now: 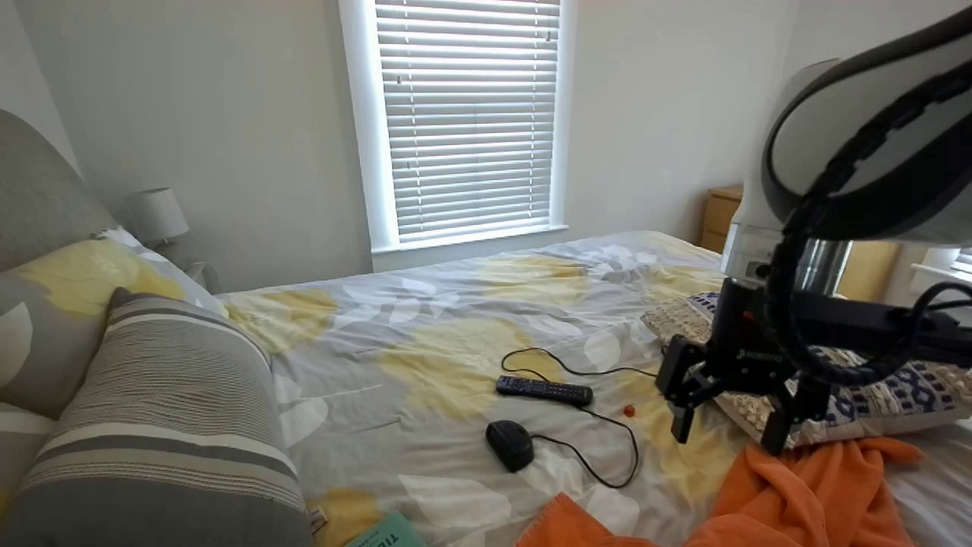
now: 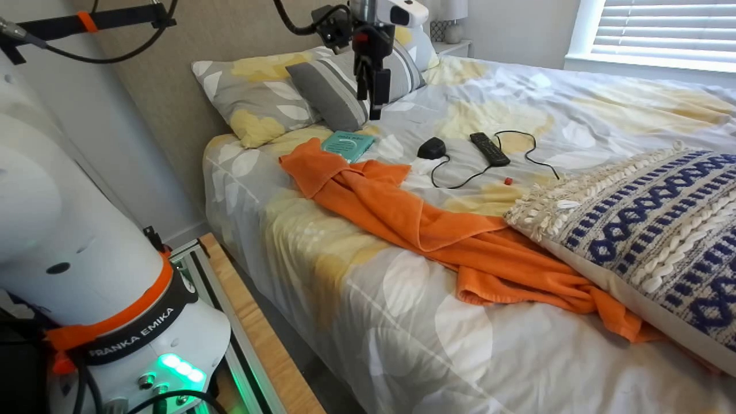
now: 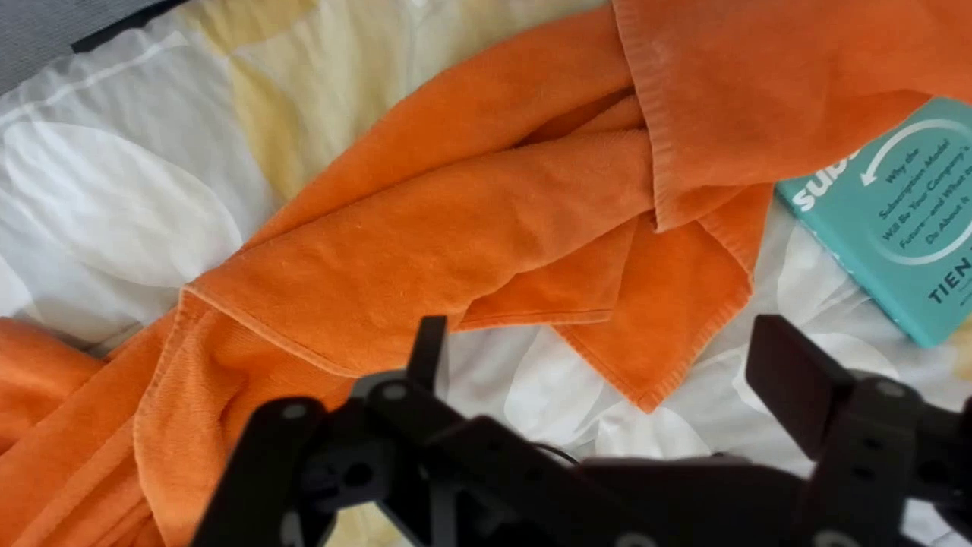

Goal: Spread the right corner of the towel over the bed

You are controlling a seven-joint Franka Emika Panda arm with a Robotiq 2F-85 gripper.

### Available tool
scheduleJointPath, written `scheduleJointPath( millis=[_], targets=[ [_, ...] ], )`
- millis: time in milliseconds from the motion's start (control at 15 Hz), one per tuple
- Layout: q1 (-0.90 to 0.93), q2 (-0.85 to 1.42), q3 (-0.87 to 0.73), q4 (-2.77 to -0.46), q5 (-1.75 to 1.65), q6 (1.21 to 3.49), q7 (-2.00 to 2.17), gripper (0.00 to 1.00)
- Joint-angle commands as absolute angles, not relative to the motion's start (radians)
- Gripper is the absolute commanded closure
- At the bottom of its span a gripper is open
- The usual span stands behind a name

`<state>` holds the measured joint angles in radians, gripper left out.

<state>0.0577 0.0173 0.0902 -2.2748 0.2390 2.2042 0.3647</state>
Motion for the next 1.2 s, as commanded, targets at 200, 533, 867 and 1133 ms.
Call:
scheduleJointPath(
  millis=[200, 533, 867, 1133],
  targets=[
    [0.085, 0.257, 0.1, -2.165, 0.34, 2.361, 0.371, 0.0],
    [0.108, 0.428, 0.106, -2.03, 0.341, 2.4, 0.365, 0.0],
    [0.116, 0.443, 0.1, -2.019, 0.327, 2.385, 0.366, 0.0],
    [0.116, 0.45, 0.1, -2.009, 0.327, 2.384, 0.365, 0.0]
  ],
)
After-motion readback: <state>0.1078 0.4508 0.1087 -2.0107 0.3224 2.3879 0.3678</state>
